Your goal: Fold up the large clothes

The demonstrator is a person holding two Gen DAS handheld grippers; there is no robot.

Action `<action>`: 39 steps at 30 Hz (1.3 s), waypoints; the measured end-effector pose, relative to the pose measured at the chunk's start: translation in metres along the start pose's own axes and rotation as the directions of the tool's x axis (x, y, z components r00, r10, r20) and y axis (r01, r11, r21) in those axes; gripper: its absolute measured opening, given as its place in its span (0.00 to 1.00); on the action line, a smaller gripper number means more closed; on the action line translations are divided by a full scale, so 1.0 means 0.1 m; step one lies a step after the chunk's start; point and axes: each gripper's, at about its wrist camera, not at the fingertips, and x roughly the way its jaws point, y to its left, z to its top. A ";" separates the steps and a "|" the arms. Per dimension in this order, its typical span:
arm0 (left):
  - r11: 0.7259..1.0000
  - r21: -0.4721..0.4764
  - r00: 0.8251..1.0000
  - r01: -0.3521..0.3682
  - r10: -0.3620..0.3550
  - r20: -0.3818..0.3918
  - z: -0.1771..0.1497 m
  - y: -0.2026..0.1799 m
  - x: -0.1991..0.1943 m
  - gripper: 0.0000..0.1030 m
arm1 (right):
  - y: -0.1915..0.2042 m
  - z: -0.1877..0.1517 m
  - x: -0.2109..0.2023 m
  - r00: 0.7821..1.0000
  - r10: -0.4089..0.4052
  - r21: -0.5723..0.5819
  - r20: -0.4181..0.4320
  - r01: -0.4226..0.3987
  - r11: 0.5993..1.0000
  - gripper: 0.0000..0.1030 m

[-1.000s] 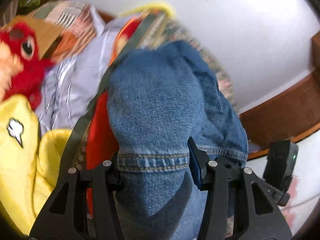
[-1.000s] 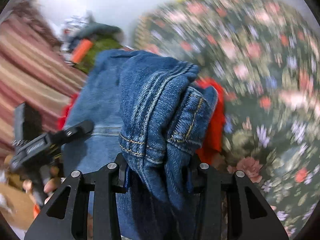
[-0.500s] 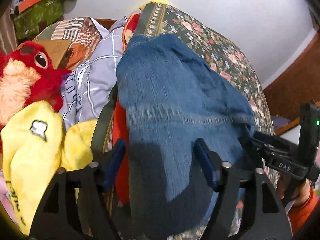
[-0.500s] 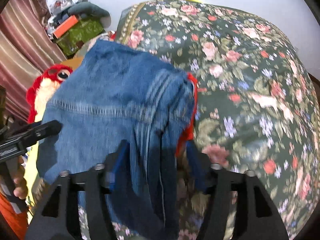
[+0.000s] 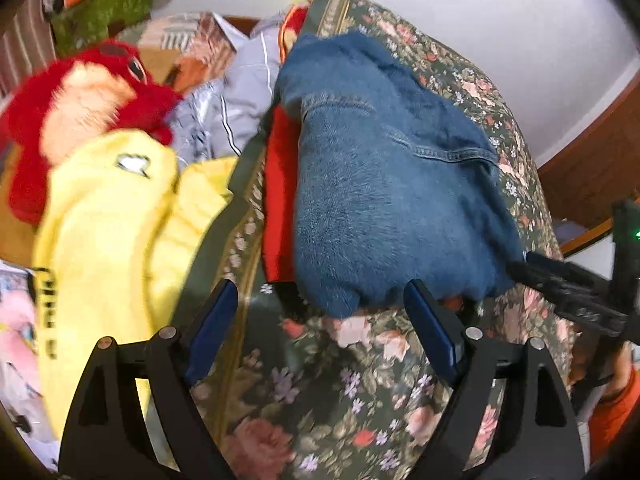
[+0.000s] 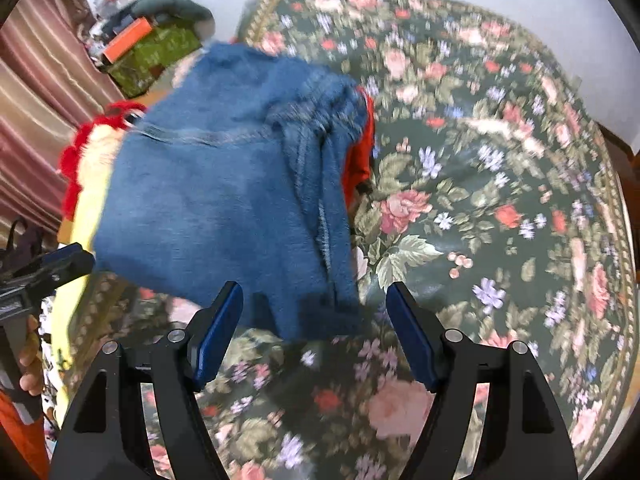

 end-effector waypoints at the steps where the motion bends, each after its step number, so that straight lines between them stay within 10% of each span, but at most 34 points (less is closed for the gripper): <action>1: 1.000 0.002 1.000 0.003 -0.003 0.015 -0.02 -0.03 -0.10 0.82 | 0.03 -0.02 -0.12 1.000 0.007 -0.002 0.023 -0.007 1.000 0.69; 8: 0.998 0.063 0.984 0.012 -0.023 0.174 -0.19 -0.35 -0.99 0.82 | 0.33 -0.17 -1.03 0.978 0.058 -0.064 0.200 -0.046 0.997 0.69; 13: 0.992 0.127 0.943 0.029 -0.069 0.324 -0.45 -0.67 -1.72 0.82 | 0.57 -0.42 -1.78 0.924 0.122 -0.141 0.362 -0.075 0.987 0.69; 22: 0.975 0.221 0.816 0.027 -0.149 0.559 -1.17 -1.20 -2.77 0.82 | 0.74 -1.08 -2.83 0.758 0.201 -0.194 0.620 -0.099 0.976 0.75; 28: 0.974 0.220 0.693 -0.047 -0.127 0.709 -1.71 -1.46 -3.22 0.82 | 0.85 -1.50 -3.23 0.646 0.192 -0.226 0.739 -0.031 0.974 0.76; 34: 0.974 0.193 0.583 -0.117 -0.090 0.807 -2.12 -1.58 -3.39 0.82 | 0.98 -1.71 -3.29 0.585 0.158 -0.227 0.795 0.046 0.973 0.79; 39: 0.976 0.164 0.558 -0.140 -0.058 0.828 -2.25 -1.55 -3.40 0.87 | 0.98 -1.77 -3.25 0.557 0.132 -0.202 0.820 0.066 0.977 1.00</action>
